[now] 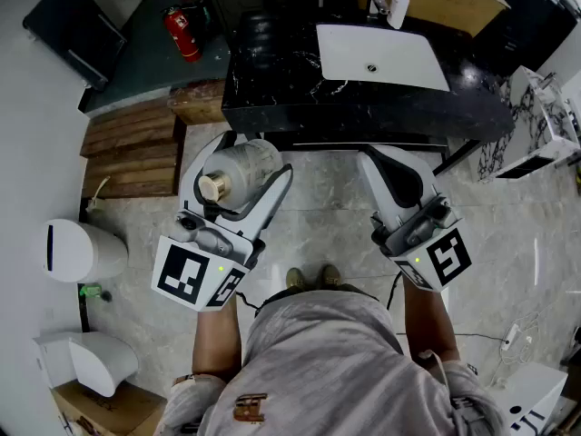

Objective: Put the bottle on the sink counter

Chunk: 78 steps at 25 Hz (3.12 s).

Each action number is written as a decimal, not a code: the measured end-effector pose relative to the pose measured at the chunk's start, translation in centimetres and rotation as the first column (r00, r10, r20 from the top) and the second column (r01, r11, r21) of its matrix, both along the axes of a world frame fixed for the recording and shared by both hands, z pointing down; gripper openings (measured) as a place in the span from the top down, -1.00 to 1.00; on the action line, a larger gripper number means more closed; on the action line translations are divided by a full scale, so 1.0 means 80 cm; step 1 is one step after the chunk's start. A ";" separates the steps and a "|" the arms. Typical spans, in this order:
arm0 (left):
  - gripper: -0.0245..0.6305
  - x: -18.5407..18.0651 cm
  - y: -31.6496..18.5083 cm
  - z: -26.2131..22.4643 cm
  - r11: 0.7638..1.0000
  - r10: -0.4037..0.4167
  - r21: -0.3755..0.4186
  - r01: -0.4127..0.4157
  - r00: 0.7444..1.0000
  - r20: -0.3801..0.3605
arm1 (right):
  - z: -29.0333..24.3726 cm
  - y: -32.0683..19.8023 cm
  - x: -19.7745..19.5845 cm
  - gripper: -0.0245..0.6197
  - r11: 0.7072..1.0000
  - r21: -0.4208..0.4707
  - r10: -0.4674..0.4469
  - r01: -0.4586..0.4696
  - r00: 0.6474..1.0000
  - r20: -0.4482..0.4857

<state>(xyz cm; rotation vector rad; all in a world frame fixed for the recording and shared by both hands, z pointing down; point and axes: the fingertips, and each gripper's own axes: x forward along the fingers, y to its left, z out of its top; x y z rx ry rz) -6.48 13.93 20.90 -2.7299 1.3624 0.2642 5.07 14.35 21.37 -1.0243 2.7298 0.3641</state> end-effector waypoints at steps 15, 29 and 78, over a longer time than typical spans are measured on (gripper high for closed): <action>-0.09 -0.026 -0.001 0.002 1.000 0.024 0.008 -0.024 1.000 -0.013 | -0.002 0.001 -0.029 0.92 1.000 -0.006 0.008 -0.008 1.000 -0.002; -0.09 -0.074 -0.022 0.015 0.998 0.062 0.007 -0.061 0.997 -0.042 | 0.000 -0.006 -0.074 0.92 0.998 -0.005 0.064 -0.065 0.996 -0.054; -0.09 -0.025 -0.486 0.146 0.960 -0.109 -0.233 0.158 0.972 0.209 | 0.091 -0.468 0.001 0.92 0.986 -0.154 -0.083 0.070 0.993 -0.079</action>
